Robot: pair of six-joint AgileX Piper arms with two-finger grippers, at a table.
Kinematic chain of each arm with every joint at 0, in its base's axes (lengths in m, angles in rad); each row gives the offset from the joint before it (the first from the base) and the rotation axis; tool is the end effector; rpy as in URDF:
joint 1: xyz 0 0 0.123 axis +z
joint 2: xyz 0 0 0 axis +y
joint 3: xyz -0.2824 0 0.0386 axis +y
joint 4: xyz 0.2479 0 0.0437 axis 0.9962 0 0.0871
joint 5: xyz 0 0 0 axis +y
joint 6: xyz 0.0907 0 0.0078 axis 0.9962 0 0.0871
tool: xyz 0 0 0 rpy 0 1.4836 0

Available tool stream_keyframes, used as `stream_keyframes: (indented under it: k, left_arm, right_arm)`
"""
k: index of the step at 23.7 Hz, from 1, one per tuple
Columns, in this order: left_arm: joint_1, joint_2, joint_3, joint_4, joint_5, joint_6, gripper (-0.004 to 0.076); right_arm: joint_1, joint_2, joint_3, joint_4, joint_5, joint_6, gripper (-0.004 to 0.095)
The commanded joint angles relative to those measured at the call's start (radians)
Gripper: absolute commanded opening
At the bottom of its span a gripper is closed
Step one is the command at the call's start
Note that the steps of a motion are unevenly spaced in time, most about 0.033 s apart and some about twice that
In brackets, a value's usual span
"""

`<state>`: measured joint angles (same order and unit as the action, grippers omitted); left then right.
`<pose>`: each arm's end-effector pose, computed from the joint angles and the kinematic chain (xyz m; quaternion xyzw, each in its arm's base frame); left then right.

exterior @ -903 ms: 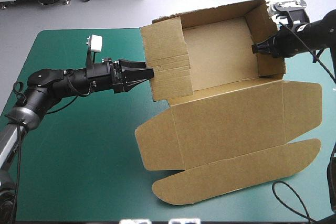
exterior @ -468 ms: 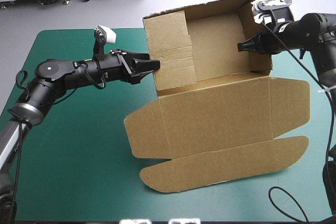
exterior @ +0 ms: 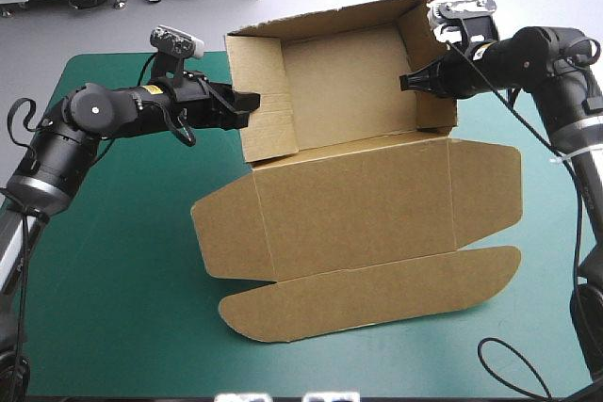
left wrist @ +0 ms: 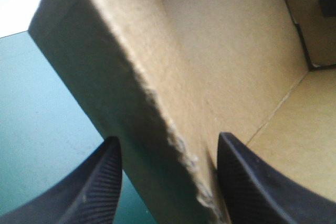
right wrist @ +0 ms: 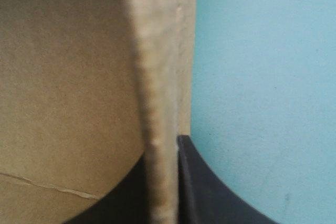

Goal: Fold the box

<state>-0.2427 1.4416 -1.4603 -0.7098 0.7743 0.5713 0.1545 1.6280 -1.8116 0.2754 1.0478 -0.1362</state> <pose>0.2993 -0.1169 0.4151 0.2260 0.8215 -0.2557 0.4568 0.3469 0.0758 0.4299 -0.1152 0.9064 0.1397 0.3816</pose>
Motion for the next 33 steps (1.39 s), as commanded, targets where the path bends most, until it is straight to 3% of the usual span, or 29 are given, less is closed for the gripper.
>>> stream_keyframes:
  k: [1, 7, 9, 11, 14, 18, 21, 24, 33]
  left_arm:
    - [-0.004, -0.039, -0.042, 0.055, -0.052, -0.109, 0.0396]
    - [-0.004, -0.039, -0.042, 0.103, -0.061, -0.237, 0.0369]
    - [-0.004, -0.039, -0.042, 0.101, -0.056, -0.237, 0.0313]
    - [-0.010, -0.039, -0.042, 0.093, -0.054, -0.237, 0.0219]
    - [-0.072, -0.031, -0.042, 0.097, -0.094, -0.199, -0.0008]
    - [-0.134, 0.033, -0.060, 0.129, -0.101, -0.186, -0.0009]
    - [-0.134, 0.108, -0.101, 0.142, -0.048, -0.217, -0.0009]
    - [-0.134, 0.191, -0.200, 0.160, 0.066, -0.250, -0.0009]
    - [-0.134, 0.399, -0.499, 0.334, 0.391, -0.368, -0.0009]
  right_arm:
    - [0.003, -0.039, -0.033, 0.134, -0.068, -0.023, -0.0013]
    - [0.003, -0.039, -0.033, 0.160, -0.089, -0.026, -0.0012]
    - [0.003, -0.039, -0.033, 0.156, -0.085, -0.026, -0.0013]
    - [0.003, -0.039, -0.033, 0.156, -0.080, -0.033, -0.0013]
    - [0.003, -0.039, -0.033, 0.156, -0.080, -0.044, -0.0013]
    - [0.003, -0.039, -0.033, 0.108, -0.057, -0.044, -0.0012]
    - [0.003, -0.039, -0.033, 0.019, -0.046, -0.032, -0.0012]
    - [0.003, -0.020, -0.033, -0.039, -0.007, -0.018, -0.0012]
    - [0.003, 0.123, -0.033, -0.026, 0.130, -0.018, -0.0012]
